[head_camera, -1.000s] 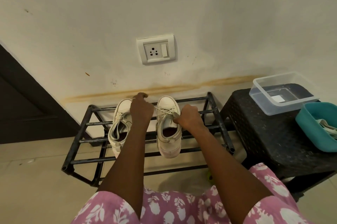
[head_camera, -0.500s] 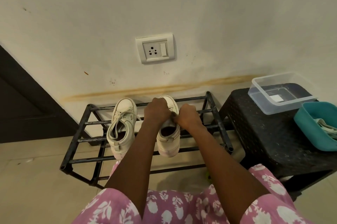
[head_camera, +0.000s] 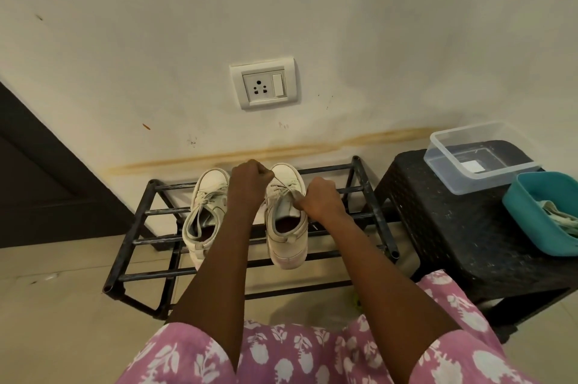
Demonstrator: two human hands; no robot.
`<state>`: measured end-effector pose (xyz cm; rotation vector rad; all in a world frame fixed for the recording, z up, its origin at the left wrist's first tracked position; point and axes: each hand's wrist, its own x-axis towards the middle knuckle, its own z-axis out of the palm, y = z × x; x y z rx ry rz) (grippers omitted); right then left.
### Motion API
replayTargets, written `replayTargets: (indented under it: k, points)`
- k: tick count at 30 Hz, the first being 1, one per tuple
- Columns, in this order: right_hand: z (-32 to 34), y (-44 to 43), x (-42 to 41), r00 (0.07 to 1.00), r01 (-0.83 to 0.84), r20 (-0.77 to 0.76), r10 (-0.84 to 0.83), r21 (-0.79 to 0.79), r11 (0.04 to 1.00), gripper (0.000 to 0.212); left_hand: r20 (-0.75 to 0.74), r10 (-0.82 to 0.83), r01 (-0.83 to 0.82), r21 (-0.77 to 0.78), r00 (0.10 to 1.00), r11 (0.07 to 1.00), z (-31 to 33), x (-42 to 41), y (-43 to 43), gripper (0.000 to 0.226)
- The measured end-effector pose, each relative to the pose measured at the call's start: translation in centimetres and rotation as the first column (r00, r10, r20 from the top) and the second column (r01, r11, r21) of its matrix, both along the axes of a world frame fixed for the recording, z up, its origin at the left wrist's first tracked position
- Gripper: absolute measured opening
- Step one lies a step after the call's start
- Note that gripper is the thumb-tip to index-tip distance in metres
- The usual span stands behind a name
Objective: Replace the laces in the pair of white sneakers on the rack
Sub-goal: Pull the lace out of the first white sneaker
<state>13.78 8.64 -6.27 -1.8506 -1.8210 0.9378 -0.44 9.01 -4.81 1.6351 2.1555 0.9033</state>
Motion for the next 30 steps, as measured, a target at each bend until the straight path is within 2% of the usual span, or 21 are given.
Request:
replayTargets:
  k: [3, 7, 10, 12, 15, 17, 19, 26, 29, 30]
  points:
    - [0.1, 0.0, 0.0, 1.000, -0.002, 0.006, 0.002, -0.011, 1.000, 0.040, 0.060, 0.154, -0.161, 0.127, 0.986, 0.979, 0.0, -1.0, -0.2, 0.019]
    - [0.1, 0.0, 0.0, 1.000, 0.005, 0.015, -0.005, -0.001, 1.000, 0.039, 0.172, 0.322, -0.356, 0.234, 0.931, 0.905, 0.2, -1.2, -0.4, 0.021]
    - [0.1, 0.0, -0.1, 1.000, 0.016, 0.019, -0.015, -0.007, 1.000, 0.040, 0.180, 0.375, -0.403, 0.164, 0.909, 0.900, 0.0, -1.3, -0.2, 0.023]
    - [0.1, 0.0, -0.1, 0.999, 0.015, 0.036, -0.014, -0.014, 1.000, 0.041, 0.156, 0.296, -0.305, 0.036, 0.942, 0.952, -0.1, -1.0, 0.0, 0.028]
    - [0.0, 0.1, -0.1, 0.999, 0.011, 0.032, -0.011, -0.007, 1.000, 0.038, 0.015, -0.043, 0.045, -0.119, 0.999, 0.992, -0.3, 0.2, 0.1, 0.047]
    - [0.0, 0.1, -0.1, 0.999, 0.002, 0.034, -0.002, 0.002, 1.000, 0.035, -0.144, -0.240, 0.206, -0.217, 0.960, 0.954, -0.4, 1.2, 0.1, 0.039]
    - [-0.1, 0.2, -0.2, 0.998, -0.005, 0.058, 0.005, 0.004, 1.000, 0.033, -0.250, -0.329, 0.244, -0.317, 0.911, 0.916, -0.5, 2.1, 0.0, 0.033]
    - [-0.3, 0.3, -0.1, 0.999, -0.011, 0.048, 0.011, -0.001, 1.000, 0.033, -0.206, -0.203, 0.135, -0.305, 0.957, 0.943, -0.5, 2.7, -0.2, 0.025]
    - [-0.3, 0.4, 0.0, 0.999, -0.001, 0.047, 0.001, -0.004, 1.000, 0.033, -0.121, -0.190, 0.165, -0.191, 0.974, 0.968, 0.6, 2.4, -0.4, 0.020]
    - [-0.3, 0.4, 0.0, 0.999, 0.000, 0.048, 0.000, -0.004, 1.000, 0.033, -0.118, -0.166, 0.152, -0.115, 0.979, 0.982, 0.9, 1.9, -0.3, 0.011]
